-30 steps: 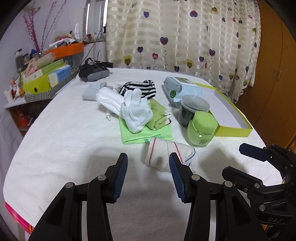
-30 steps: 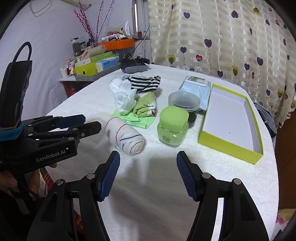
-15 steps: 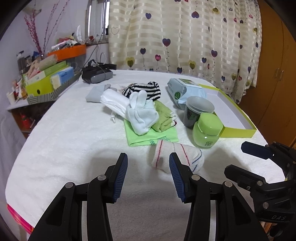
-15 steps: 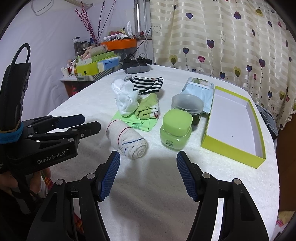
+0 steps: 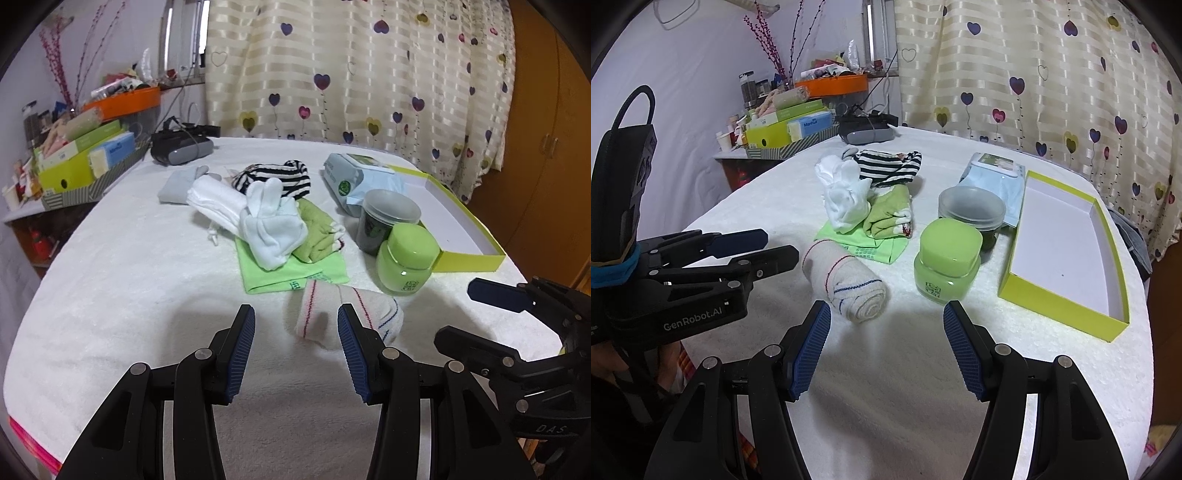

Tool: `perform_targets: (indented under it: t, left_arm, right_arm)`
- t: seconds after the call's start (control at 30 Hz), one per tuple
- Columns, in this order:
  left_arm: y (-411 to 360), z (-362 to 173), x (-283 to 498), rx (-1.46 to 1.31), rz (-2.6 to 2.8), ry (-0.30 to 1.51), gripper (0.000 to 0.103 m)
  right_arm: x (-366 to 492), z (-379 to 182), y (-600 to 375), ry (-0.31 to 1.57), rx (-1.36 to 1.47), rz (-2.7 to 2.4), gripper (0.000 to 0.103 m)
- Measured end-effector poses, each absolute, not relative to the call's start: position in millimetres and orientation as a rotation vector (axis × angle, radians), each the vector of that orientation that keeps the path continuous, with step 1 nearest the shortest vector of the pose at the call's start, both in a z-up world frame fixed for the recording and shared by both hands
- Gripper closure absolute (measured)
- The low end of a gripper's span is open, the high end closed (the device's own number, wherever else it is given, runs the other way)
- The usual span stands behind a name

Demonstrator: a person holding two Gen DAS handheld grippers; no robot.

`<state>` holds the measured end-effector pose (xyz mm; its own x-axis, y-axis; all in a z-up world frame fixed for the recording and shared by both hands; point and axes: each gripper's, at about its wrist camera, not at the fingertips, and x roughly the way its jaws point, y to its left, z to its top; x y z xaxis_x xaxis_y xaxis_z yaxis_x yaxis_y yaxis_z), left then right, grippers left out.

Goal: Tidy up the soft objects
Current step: 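Move the right tool toward the rolled white red-striped sock, then close the right tool on the rolled white red-striped sock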

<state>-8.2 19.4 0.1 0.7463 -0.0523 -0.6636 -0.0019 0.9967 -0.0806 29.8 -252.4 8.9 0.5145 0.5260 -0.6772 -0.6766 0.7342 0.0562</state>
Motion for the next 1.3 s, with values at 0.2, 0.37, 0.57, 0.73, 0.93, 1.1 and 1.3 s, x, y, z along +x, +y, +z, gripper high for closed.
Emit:
perform_targets:
  t: [0.2,0.37,0.57,0.73,0.93,1.1,1.3]
  left_arm:
    - [19.7,-1.5,-6.0,-0.068,-0.009,0.729,0.057]
    - [21.6,-2.3,-6.1,-0.063,-0.002,0.726,0.057]
    - [23.8,-0.6,-5.8,-0.053,-0.001,0.704,0.057]
    - [26.5,1.3,-5.6,-0.052,0.016,0.697,0.057]
    - [35.6,1.6,-5.6,-0.063,0.019,0.708,0.057]
    - [40.6,2.4,-6.9,-0.073,0.026,0.707,0.057]
    - [49.9,2.3,-8.9,-0.090,0.039,0.713,0.057]
  right_arm:
    - [32.8,7.7,-249.9,0.737,-0.230,0.743,0.039]
    - [35.2,7.0,-246.7,0.741,-0.233,0.756,0.039]
    - [35.2,7.5,-240.6,0.736,-0.245,0.778,0.039]
    - [34.7,7.5,-235.4,0.730,-0.261,0.790,0.039]
    - [34.4,8.4,-230.4,0.716,-0.259,0.813,0.039]
    - [33.8,8.2,-226.2,0.710,-0.272,0.824,0.039]
    - [33.4,5.9,-221.1,0.715,-0.284,0.837,0.039]
